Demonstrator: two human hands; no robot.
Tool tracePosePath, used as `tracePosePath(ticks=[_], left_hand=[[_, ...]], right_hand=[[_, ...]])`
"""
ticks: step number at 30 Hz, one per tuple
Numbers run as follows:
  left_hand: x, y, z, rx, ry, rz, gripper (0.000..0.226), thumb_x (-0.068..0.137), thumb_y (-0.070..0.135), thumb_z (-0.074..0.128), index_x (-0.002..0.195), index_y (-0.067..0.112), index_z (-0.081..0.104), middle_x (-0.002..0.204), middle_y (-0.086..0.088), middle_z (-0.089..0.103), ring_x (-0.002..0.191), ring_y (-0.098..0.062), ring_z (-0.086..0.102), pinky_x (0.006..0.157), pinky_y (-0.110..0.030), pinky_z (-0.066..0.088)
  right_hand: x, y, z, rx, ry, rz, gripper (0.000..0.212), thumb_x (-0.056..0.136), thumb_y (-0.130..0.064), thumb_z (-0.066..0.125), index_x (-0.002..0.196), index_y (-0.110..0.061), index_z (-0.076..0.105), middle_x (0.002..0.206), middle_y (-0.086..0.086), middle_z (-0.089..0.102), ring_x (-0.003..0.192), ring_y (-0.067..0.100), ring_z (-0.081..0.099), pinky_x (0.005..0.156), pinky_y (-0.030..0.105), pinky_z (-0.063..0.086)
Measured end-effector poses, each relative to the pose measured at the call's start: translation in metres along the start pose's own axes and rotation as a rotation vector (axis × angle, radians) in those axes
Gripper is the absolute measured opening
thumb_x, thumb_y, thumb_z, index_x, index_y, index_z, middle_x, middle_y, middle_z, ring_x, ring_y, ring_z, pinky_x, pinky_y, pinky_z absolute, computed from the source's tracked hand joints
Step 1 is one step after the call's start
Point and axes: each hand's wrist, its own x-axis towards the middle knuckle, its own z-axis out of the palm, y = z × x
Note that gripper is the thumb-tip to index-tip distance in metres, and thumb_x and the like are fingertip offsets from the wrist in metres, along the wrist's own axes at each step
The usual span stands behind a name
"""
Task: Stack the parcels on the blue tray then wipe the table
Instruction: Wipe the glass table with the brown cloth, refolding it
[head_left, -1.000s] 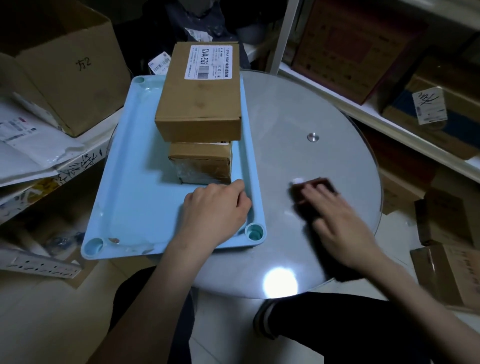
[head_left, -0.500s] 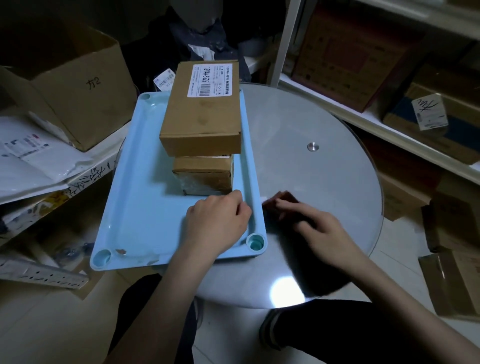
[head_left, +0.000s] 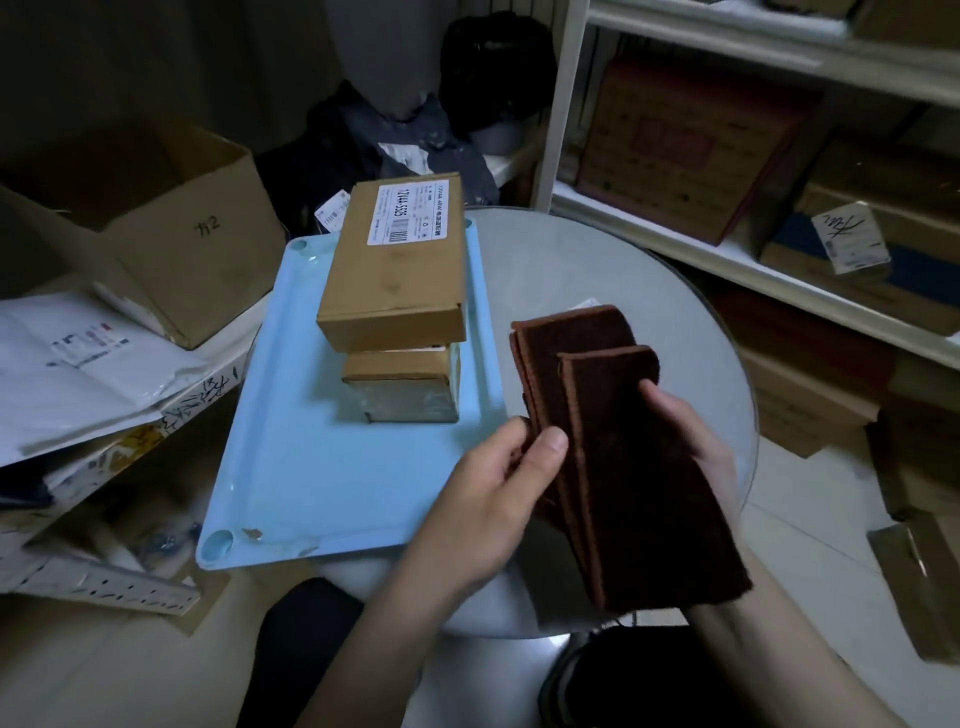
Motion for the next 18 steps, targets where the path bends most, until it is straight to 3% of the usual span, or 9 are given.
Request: tracePosePath(ticks=[2,4,6,7,8,11,15,18], left_hand=[[0.002,0.004,0.003,-0.201,0.075,-0.004,0.029,0.089,0.034,0.06,0.084,0.006,0.059,0.071,0.004,0.058,0.07,-0.008,0.054,0.064,-0.024,0.041],[0.006,0.008,0.0,-0.347,0.164,0.033,0.019,0.087,0.025,0.063,0.086,0.006,0.063,0.08,-0.006,0.062,0.077,-0.016,0.055,0.07,-0.028,0.043],[0.012,0.015,-0.004,-0.337,0.218,0.089,0.012,0.085,0.025,0.067,0.077,0.017,0.063,0.076,-0.004,0.059,0.074,-0.015,0.053,0.069,-0.029,0.042],[0.016,0.02,-0.004,-0.292,0.229,0.114,0.015,0.083,0.026,0.069,0.073,0.018,0.062,0.073,-0.002,0.057,0.072,-0.013,0.051,0.068,-0.028,0.041],[0.02,0.023,-0.003,-0.241,0.222,0.13,0.016,0.083,0.027,0.07,0.073,0.018,0.061,0.072,0.0,0.056,0.071,-0.012,0.051,0.067,-0.027,0.04],[0.024,0.031,0.003,-0.125,0.126,0.137,0.016,0.084,0.033,0.072,0.076,0.022,0.063,0.069,0.006,0.058,0.068,-0.009,0.052,0.065,-0.027,0.041],[0.016,0.039,0.0,-0.184,0.084,0.112,0.014,0.082,0.03,0.068,0.078,0.016,0.064,0.069,0.004,0.063,0.063,-0.007,0.057,0.06,-0.021,0.046],[0.009,0.043,-0.016,-0.277,0.199,0.083,0.017,0.089,0.028,0.059,0.075,0.019,0.06,0.069,0.004,0.057,0.063,-0.005,0.051,0.057,-0.019,0.042]], right_hand=[[0.003,-0.004,0.007,-0.125,-0.08,-0.073,0.025,0.091,-0.016,0.054,0.114,-0.009,0.06,0.093,-0.001,0.075,0.077,0.004,0.071,0.069,0.016,0.055],[0.007,-0.005,0.002,-0.363,0.006,-0.201,0.042,0.09,-0.015,0.062,0.131,-0.023,0.054,0.115,0.0,0.066,0.095,0.01,0.067,0.081,0.023,0.054],[0.003,-0.008,-0.004,-0.55,0.068,-0.244,0.028,0.095,-0.017,0.06,0.121,-0.029,0.06,0.111,0.0,0.065,0.096,0.016,0.065,0.076,0.027,0.054],[-0.001,-0.009,-0.003,-0.556,0.018,-0.196,0.019,0.096,-0.022,0.058,0.115,-0.026,0.064,0.108,0.002,0.067,0.093,0.017,0.066,0.072,0.027,0.053],[-0.005,-0.008,0.0,-0.509,-0.082,-0.107,0.02,0.096,-0.029,0.057,0.112,-0.022,0.066,0.107,0.006,0.07,0.094,0.016,0.067,0.072,0.028,0.053],[-0.013,-0.003,0.008,-0.295,-0.231,0.094,0.048,0.084,-0.045,0.061,0.121,-0.013,0.064,0.117,0.009,0.072,0.111,0.021,0.067,0.096,0.036,0.052],[-0.016,-0.004,0.007,-0.085,-0.202,0.224,0.042,0.089,-0.033,0.061,0.125,-0.01,0.064,0.118,0.014,0.072,0.112,0.03,0.067,0.1,0.042,0.051],[-0.015,-0.004,-0.007,-0.041,-0.094,0.253,0.033,0.091,-0.018,0.06,0.123,-0.012,0.065,0.116,0.013,0.073,0.108,0.031,0.069,0.097,0.044,0.052]])
